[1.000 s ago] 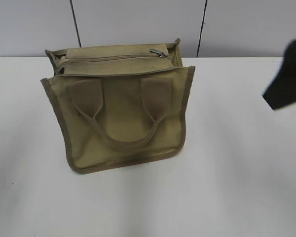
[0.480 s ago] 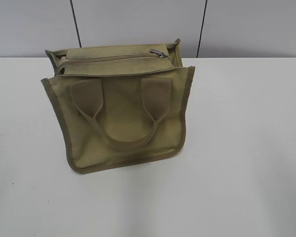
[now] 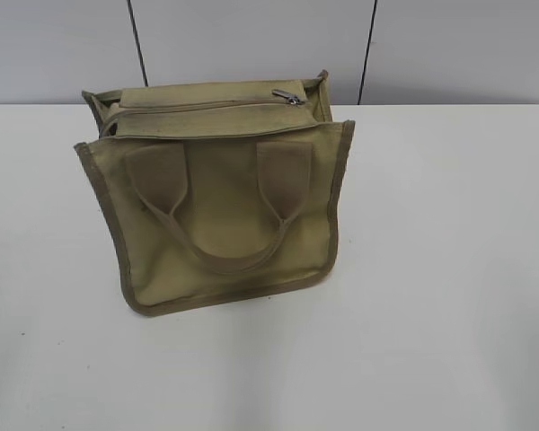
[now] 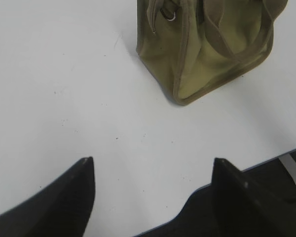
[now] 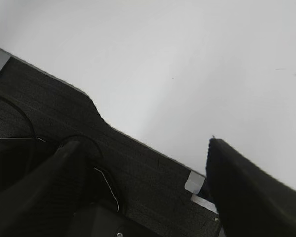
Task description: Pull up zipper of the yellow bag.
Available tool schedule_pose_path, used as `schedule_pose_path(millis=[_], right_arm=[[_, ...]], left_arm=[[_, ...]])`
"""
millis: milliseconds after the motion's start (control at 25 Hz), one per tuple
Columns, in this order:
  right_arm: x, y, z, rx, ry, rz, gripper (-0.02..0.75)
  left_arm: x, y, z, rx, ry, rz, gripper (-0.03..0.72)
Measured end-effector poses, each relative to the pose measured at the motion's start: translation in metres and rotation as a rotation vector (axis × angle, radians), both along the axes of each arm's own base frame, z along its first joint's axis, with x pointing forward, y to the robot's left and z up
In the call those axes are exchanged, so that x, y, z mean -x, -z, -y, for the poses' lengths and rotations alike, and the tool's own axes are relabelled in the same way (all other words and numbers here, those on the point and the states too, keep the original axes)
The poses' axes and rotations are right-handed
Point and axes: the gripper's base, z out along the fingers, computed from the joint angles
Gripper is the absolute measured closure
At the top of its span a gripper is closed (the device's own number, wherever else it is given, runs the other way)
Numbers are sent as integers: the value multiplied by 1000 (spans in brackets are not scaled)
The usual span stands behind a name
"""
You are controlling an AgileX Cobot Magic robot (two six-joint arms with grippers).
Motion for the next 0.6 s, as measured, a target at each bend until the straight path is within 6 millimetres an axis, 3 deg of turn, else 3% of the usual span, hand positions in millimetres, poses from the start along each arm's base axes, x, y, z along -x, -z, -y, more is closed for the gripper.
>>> schedule_pose_path(millis=[600], right_arm=[[-7,6,-3,-26,9,50,153]], left_arm=[[-1,0,1,4,4,-4,155]])
